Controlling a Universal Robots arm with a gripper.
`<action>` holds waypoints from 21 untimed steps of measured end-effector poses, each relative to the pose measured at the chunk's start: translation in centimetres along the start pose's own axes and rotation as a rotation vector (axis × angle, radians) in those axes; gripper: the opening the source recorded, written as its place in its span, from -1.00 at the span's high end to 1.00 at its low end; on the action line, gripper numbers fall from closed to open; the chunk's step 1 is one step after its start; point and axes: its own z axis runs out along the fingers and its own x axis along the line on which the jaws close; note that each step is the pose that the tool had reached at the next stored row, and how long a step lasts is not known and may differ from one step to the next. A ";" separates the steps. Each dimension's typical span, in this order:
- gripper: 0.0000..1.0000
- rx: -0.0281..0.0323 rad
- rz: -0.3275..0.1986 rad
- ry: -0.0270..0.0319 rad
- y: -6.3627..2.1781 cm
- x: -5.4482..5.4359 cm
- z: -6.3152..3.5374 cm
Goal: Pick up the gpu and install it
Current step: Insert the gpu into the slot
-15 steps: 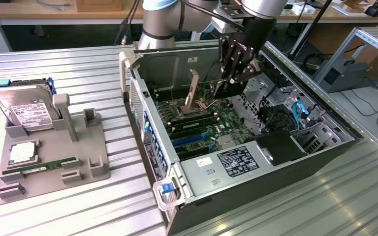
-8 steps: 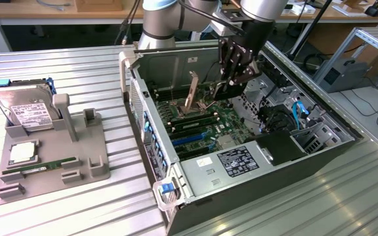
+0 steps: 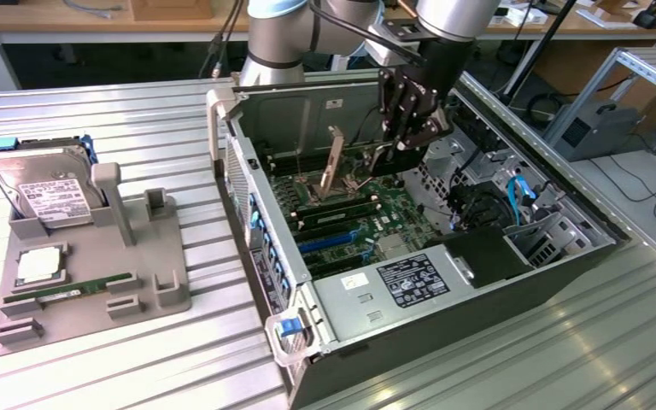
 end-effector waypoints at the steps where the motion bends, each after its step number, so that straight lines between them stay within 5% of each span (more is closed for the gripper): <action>1: 0.47 0.0000 0.000 0.0000 0.00 0.0 0.06; 21: 0.47 0.0000 0.000 0.0000 0.73 1.1 1.08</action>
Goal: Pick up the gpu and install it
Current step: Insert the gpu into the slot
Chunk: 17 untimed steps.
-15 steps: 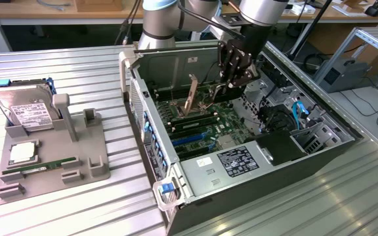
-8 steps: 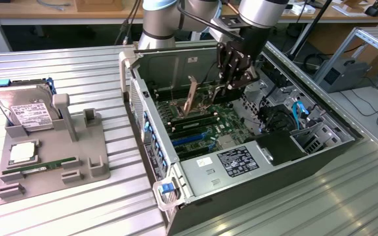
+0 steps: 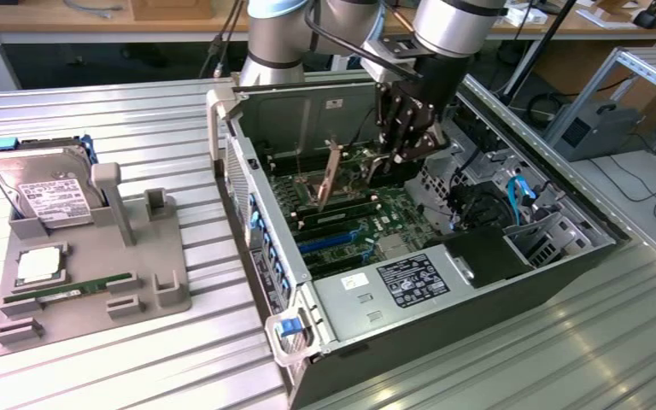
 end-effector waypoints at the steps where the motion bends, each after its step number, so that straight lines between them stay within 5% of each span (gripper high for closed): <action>1: 0.47 0.0000 0.000 0.0000 0.07 0.1 0.03; 17: 0.47 0.0000 0.000 -0.0001 1.52 1.9 0.60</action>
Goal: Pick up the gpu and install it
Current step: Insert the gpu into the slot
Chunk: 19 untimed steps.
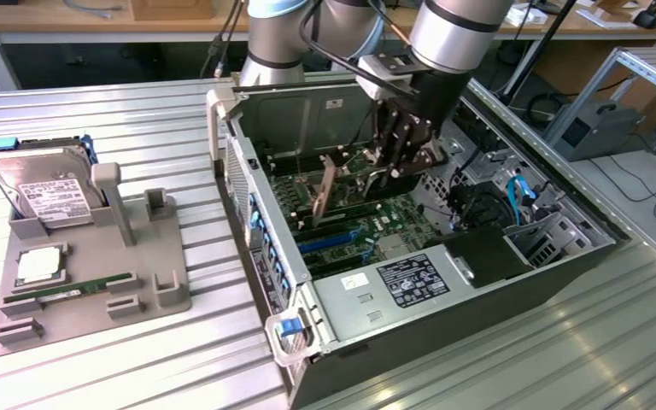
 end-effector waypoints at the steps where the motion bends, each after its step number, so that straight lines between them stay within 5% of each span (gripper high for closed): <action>1: 0.47 0.0000 0.000 -0.0001 0.03 0.0 0.01; 9: 0.47 0.0004 0.000 0.0000 1.58 0.6 0.37; 19: 0.47 0.0011 0.031 -0.0012 3.35 0.7 2.80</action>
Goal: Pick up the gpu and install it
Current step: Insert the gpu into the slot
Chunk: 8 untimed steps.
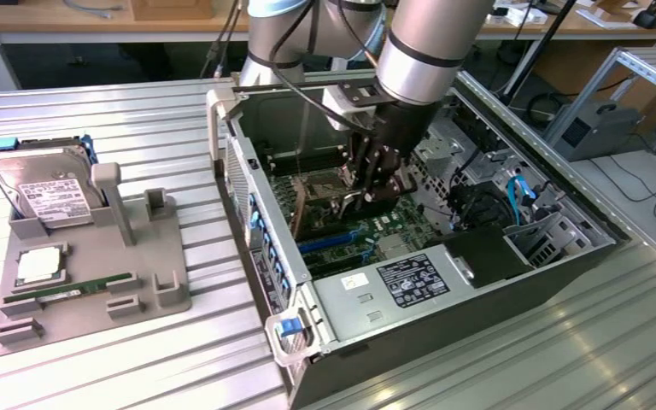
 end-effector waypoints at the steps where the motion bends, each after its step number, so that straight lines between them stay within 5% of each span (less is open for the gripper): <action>1: 0.47 0.0000 0.000 0.0000 0.11 0.0 0.18; 8: 0.47 0.0000 0.000 0.0001 1.12 0.1 1.09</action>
